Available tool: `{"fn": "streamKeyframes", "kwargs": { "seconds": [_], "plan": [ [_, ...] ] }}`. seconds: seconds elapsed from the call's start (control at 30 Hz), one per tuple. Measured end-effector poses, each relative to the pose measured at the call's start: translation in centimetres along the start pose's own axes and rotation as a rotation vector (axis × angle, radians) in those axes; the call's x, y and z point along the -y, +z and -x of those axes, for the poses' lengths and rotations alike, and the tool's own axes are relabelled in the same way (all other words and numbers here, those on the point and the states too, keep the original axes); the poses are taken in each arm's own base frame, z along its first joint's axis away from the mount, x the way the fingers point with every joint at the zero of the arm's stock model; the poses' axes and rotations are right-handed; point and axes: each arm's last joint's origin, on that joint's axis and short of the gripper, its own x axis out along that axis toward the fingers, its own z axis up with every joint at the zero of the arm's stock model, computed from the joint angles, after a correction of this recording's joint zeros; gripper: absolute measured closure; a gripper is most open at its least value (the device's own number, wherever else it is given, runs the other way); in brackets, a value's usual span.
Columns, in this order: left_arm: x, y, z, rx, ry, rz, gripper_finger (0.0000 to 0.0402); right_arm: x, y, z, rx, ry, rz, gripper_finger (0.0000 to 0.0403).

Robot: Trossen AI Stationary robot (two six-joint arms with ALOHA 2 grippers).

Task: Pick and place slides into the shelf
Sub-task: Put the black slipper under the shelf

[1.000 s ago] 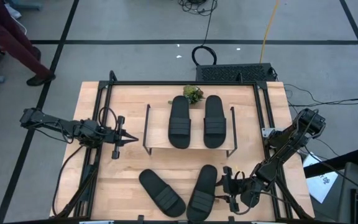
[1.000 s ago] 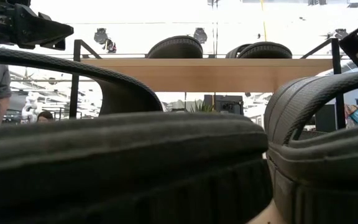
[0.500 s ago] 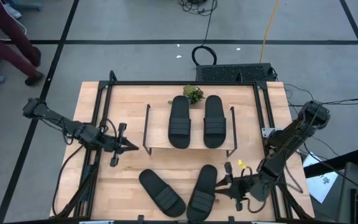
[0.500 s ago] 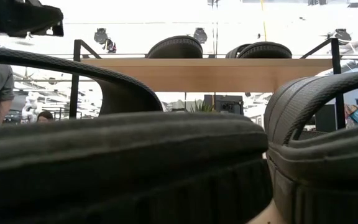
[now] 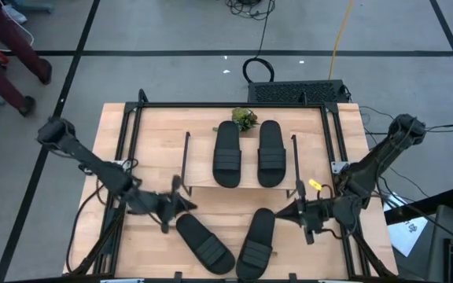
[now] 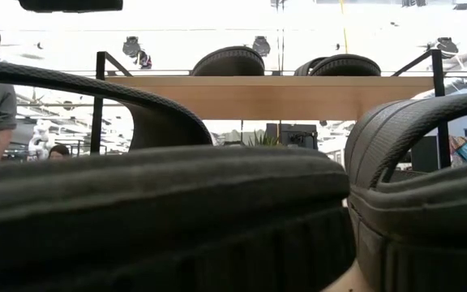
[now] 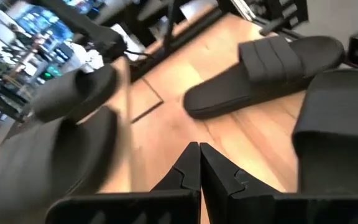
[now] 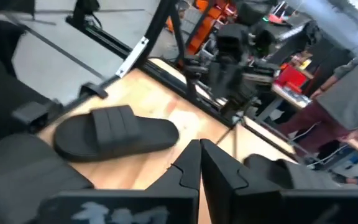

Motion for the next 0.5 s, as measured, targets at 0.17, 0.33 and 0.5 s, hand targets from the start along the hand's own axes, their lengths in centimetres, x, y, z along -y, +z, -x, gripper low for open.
{"fn": "streamKeyframes", "kwargs": {
  "seconds": [0.17,0.33,0.5],
  "plan": [
    [2.0,3.3,-2.5,-0.065,-0.068,-0.024,0.0401,0.4,-1.1,0.6,-0.008,-0.008,0.015,0.0402],
    [3.5,6.5,-3.8,-0.123,-0.098,-0.041,0.0401,0.9,-1.7,1.5,0.055,-0.027,-0.040,0.0402],
    [4.4,8.9,-6.0,-0.107,-0.040,-0.024,0.0401,1.4,-2.5,2.5,0.112,-0.051,-0.082,0.0402]
  ]
}}
